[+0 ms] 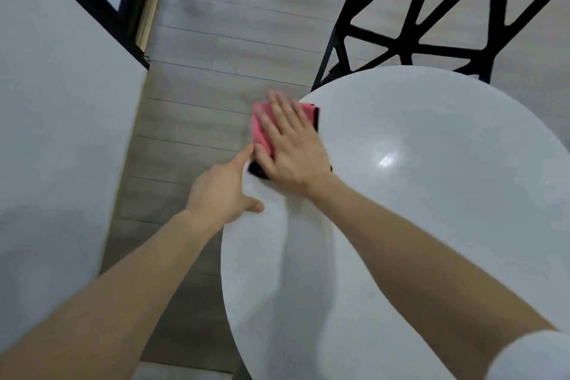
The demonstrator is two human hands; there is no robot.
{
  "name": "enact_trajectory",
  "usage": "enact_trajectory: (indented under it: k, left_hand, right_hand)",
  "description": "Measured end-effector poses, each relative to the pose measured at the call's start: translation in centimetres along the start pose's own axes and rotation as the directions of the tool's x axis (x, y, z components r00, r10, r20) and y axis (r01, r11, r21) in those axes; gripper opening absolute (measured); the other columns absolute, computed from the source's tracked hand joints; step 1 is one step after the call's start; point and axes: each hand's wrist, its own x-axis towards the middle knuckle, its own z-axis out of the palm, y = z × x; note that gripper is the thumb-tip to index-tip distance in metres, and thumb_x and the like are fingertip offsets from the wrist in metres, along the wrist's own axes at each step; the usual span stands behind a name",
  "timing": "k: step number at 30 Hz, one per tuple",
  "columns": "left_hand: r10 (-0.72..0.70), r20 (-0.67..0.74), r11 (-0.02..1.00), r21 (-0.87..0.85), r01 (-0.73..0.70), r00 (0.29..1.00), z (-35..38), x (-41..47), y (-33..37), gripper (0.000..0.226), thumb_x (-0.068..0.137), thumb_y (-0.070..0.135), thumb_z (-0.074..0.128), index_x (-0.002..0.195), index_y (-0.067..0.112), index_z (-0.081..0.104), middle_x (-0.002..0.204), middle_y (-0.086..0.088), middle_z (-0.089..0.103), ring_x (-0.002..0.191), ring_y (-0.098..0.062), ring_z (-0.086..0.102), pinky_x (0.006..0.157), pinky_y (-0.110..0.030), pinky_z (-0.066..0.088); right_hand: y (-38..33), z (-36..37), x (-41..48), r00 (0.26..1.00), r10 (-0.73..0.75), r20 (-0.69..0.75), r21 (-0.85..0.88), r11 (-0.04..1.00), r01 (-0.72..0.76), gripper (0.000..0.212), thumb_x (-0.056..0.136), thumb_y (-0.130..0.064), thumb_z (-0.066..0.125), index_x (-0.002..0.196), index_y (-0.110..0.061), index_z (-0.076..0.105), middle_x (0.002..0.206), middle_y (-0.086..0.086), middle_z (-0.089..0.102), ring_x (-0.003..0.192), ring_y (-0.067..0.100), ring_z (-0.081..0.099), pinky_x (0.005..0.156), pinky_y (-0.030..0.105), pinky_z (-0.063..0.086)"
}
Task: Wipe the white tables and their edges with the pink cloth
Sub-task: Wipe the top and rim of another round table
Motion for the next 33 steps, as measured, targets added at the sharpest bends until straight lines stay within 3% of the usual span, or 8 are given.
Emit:
enact_trajectory:
  k: [4, 7, 11, 15, 17, 20, 27, 33]
  left_hand:
    - [0.031, -0.015, 0.992, 0.124, -0.029, 0.999, -0.5, -0.1, 0.9, 0.118, 0.071, 0.050, 0.097, 0.159, 0.046, 0.018, 0.119, 0.004, 0.075, 0.102, -0.032, 0.071, 0.078, -0.041, 0.057]
    - [0.052, -0.003, 0.981, 0.187, -0.051, 0.999, -0.8, 0.5, 1.6, 0.112, 0.066, 0.046, 0.100, 0.151, 0.037, 0.027, 0.114, 0.002, 0.072, 0.098, -0.028, 0.070, 0.077, -0.042, 0.057]
    - [0.121, 0.005, 0.917, 0.383, -0.113, 0.993, -1.8, 0.7, 4.2, 0.143, 0.055, 0.044, 0.107, 0.163, 0.019, 0.017, 0.160, -0.009, 0.043, 0.141, -0.031, 0.050, 0.098, -0.045, 0.051]
    - [0.190, 0.065, 0.757, 0.626, -0.188, 0.980, -2.2, 1.6, 6.4, 0.181, 0.050, 0.061, 0.104, 0.165, 0.007, -0.025, 0.178, -0.017, -0.016, 0.167, -0.034, -0.002, 0.131, -0.049, 0.026]
    - [0.152, 0.104, 0.770, 0.611, -0.184, 0.983, -2.4, 2.0, 7.8, 0.181, 0.052, 0.065, 0.101, 0.164, 0.005, -0.027, 0.177, -0.017, -0.022, 0.167, -0.032, -0.008, 0.134, -0.050, 0.020]
    - [0.173, 0.107, 0.814, 0.544, -0.204, 0.979, -2.6, 3.3, 11.3, 0.181, 0.051, 0.065, 0.102, 0.165, 0.009, -0.026, 0.176, -0.020, -0.023, 0.167, -0.035, -0.010, 0.135, -0.051, 0.015]
    - [0.268, 0.168, 0.649, 0.697, -0.306, 0.949, -0.7, 6.4, 17.5, 0.194, 0.040, 0.050, 0.110, 0.160, 0.007, -0.036, 0.166, -0.039, -0.029, 0.160, -0.057, -0.017, 0.132, -0.063, 0.013]
    - [0.262, 0.178, 0.593, 0.745, -0.304, 0.948, -1.1, 5.8, 17.8, 0.194, 0.037, 0.060, 0.107, 0.161, 0.001, -0.030, 0.168, -0.040, -0.024, 0.160, -0.058, -0.013, 0.132, -0.061, 0.018]
  right_hand:
    - [4.8, -1.5, -0.9, 0.967, -0.229, 0.115, -0.021, 0.972, 0.233, 0.070, 0.110, -0.051, 0.038, 0.172, -0.021, 0.023, 0.180, 0.008, 0.016, 0.168, 0.023, 0.009, 0.135, 0.049, 0.012]
    - [16.7, -4.1, -2.9, 0.972, 0.229, 0.054, -0.117, 0.968, -0.222, 0.075, 0.110, -0.054, 0.028, 0.174, -0.020, 0.010, 0.181, 0.008, 0.007, 0.168, 0.023, 0.002, 0.135, 0.050, 0.007]
    - [20.5, -4.9, -2.4, 0.662, 0.738, -0.133, -0.031, 0.664, -0.747, 0.080, 0.103, -0.043, 0.021, 0.169, 0.001, 0.017, 0.176, 0.029, 0.014, 0.166, 0.039, 0.009, 0.134, 0.055, 0.009]
    - [9.0, -1.1, 0.6, 0.985, 0.166, -0.046, -0.019, 0.986, -0.167, 0.068, 0.104, -0.035, 0.041, 0.167, -0.011, 0.036, 0.175, 0.023, 0.025, 0.164, 0.035, 0.022, 0.134, 0.051, 0.014]
    - [8.6, -1.8, 0.0, 0.996, -0.061, 0.061, -0.021, 0.998, 0.062, 0.067, 0.109, -0.048, 0.037, 0.170, -0.020, 0.032, 0.179, 0.013, 0.019, 0.166, 0.027, 0.018, 0.134, 0.048, 0.013]
    - [17.5, -4.4, -3.2, 0.980, 0.191, 0.052, -0.009, 0.982, -0.191, 0.078, 0.109, -0.069, 0.028, 0.173, -0.028, 0.016, 0.181, 0.006, 0.007, 0.168, 0.021, 0.005, 0.135, 0.048, 0.009]
    - [28.9, -6.9, -9.3, 0.466, 0.873, -0.147, 0.031, 0.475, -0.879, 0.083, 0.106, -0.057, 0.025, 0.171, -0.006, 0.017, 0.178, 0.021, 0.012, 0.167, 0.033, 0.007, 0.134, 0.053, 0.008]
    - [14.8, -3.1, 1.4, 0.933, 0.352, -0.071, 0.008, 0.936, -0.352, 0.065, 0.109, -0.041, 0.035, 0.166, -0.012, 0.039, 0.176, 0.014, 0.028, 0.165, 0.027, 0.020, 0.134, 0.047, 0.011]
